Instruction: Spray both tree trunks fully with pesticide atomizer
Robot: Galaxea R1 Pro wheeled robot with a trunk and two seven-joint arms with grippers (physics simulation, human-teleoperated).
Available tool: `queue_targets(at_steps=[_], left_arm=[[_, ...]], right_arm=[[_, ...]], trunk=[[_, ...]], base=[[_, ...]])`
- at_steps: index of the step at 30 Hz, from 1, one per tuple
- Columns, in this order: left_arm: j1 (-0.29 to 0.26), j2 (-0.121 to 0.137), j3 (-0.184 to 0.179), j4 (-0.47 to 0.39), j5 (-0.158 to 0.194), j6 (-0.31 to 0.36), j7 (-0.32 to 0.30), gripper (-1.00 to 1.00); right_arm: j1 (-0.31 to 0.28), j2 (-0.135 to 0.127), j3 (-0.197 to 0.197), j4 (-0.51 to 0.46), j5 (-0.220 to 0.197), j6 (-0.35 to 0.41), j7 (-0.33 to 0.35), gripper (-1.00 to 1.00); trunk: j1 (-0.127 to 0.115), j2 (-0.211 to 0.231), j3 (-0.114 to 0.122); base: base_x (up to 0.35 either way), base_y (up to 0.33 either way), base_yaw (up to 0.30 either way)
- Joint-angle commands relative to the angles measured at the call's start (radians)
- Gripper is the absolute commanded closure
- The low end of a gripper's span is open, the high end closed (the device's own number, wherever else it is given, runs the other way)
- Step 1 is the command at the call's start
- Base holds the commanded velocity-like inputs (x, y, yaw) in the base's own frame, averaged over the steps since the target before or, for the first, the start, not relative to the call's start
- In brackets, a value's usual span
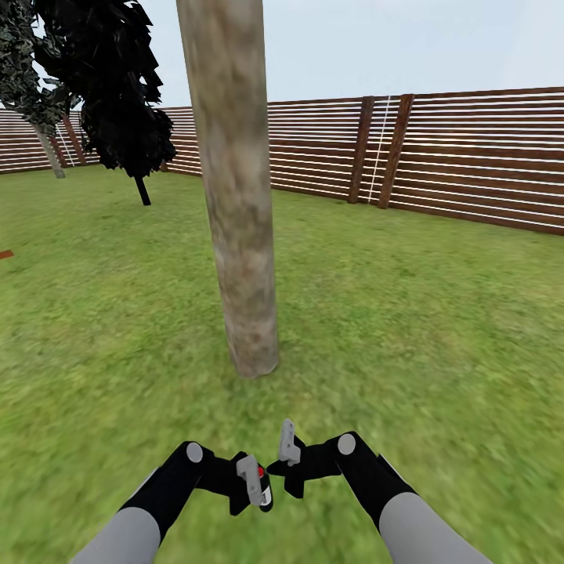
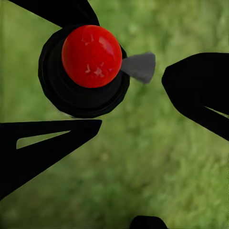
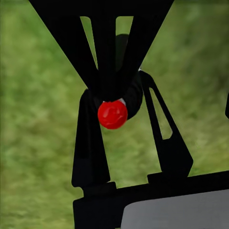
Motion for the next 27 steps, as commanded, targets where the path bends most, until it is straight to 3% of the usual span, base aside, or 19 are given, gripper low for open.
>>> queue_targets(at_steps=[1, 20, 27], left_arm=[[0.000, -0.001, 0.000, 0.000, 0.000, 0.000, 0.000, 1.00], [0.001, -0.013, 0.001, 0.000, 0.000, -0.001, 0.000, 1.00], [0.000, -0.001, 0.002, 0.012, -0.001, 0.000, 0.001, 1.00]], right_arm=[[0.000, 0.000, 0.000, 0.000, 0.000, 0.000, 0.000, 1.00], [0.000, 0.000, 0.000, -0.001, 0.000, 0.000, 0.000, 1.00], [0.000, 0.000, 0.000, 0.000, 0.000, 0.000, 0.000, 1.00]], trunk=[[0.000, 0.000, 0.000], [0.000, 0.000, 0.000], [0.000, 0.000, 0.000]], base=[[0.000, 0.000, 0.000], [0.000, 0.000, 0.000], [0.000, 0.000, 0.000]])
